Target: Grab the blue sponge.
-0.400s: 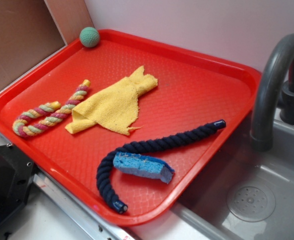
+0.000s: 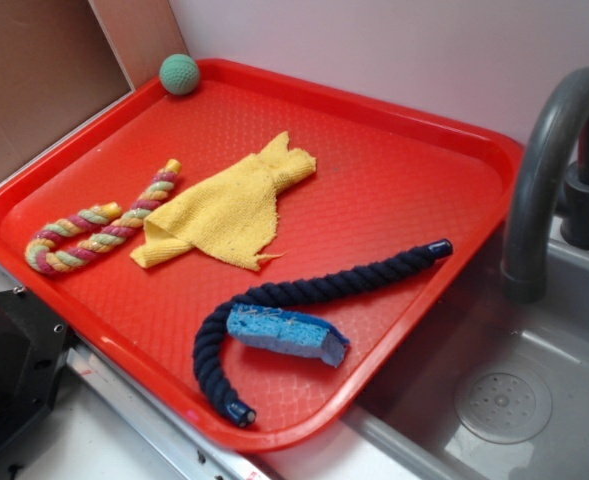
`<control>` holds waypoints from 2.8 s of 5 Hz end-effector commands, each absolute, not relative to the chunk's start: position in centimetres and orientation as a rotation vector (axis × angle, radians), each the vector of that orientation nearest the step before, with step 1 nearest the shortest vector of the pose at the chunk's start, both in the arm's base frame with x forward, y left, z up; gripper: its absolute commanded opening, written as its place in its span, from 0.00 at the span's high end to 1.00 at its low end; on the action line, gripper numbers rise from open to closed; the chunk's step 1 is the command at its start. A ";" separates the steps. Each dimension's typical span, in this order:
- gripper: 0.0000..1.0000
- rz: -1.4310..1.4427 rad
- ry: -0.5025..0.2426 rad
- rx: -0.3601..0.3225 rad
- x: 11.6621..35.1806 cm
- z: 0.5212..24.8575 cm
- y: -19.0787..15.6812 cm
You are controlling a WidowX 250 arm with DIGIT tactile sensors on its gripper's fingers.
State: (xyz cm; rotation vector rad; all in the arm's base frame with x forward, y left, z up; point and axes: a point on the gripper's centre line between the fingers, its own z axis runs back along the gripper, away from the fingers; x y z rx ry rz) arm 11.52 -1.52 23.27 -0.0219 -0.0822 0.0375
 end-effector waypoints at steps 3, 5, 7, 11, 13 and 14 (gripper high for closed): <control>0.00 -0.699 -0.192 0.038 16.7 20.6 -11.3; 0.00 -0.878 -0.140 0.050 16.7 16.9 -16.2; 0.00 -0.962 -0.063 0.054 16.6 12.6 -18.3; 0.00 -1.019 0.106 0.074 15.6 5.6 -18.6; 0.00 -0.986 0.178 0.089 15.2 3.0 -17.5; 0.00 -0.962 0.206 0.100 15.4 2.1 -16.9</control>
